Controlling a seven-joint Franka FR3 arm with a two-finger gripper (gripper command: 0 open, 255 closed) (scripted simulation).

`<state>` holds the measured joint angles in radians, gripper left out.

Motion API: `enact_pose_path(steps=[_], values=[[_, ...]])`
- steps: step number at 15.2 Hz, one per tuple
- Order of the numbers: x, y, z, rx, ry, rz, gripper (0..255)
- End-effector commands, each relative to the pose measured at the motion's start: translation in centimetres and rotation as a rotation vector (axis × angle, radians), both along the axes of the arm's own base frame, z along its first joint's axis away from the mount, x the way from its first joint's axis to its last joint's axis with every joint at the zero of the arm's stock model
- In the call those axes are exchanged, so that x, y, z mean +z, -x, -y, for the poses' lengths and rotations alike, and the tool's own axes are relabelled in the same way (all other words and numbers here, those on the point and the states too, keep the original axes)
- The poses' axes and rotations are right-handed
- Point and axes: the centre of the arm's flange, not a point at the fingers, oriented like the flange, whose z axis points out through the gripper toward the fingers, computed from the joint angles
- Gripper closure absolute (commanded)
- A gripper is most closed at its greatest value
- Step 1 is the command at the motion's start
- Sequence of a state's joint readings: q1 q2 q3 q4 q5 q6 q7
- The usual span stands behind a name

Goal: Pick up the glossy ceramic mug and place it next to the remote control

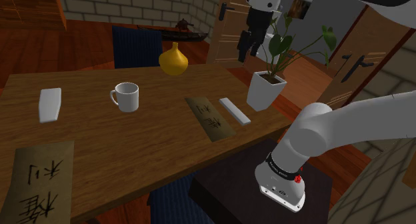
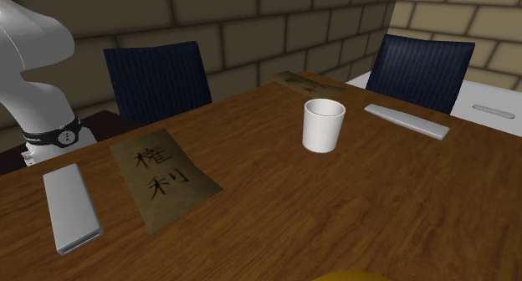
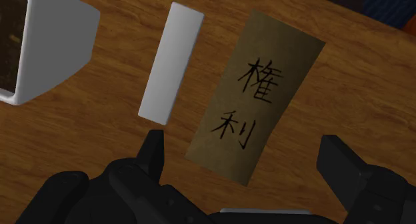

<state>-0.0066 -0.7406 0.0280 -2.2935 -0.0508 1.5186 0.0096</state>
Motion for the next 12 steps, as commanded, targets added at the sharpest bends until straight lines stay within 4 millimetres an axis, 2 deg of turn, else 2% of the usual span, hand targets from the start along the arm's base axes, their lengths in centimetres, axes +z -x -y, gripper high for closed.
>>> enact_pose_path(steps=[1, 12], values=[[0.0, 0.0, 0.0, 0.000, 0.000, 0.000, 0], [-7.1, -9.7, -7.3, -0.035, -0.036, 0.018, 0]])
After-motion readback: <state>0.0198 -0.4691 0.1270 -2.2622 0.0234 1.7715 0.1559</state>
